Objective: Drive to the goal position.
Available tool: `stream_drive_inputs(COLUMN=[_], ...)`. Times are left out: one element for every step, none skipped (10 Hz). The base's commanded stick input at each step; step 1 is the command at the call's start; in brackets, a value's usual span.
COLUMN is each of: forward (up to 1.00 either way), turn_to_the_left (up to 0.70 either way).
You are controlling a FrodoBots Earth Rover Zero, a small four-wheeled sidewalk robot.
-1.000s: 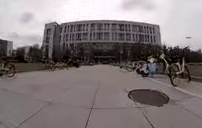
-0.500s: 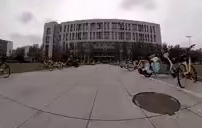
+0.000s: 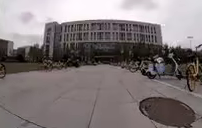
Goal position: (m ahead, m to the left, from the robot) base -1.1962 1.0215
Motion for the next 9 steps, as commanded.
stream_drive_inputs(forward=[0.6, 0.6, 0.6, 0.6, 0.6, 0.6, 0.6, 0.6, 0.6], turn_to_the_left=[0.01, 0.01, 0.01, 0.01, 0.01, 0.01, 0.01, 0.01, 0.01])
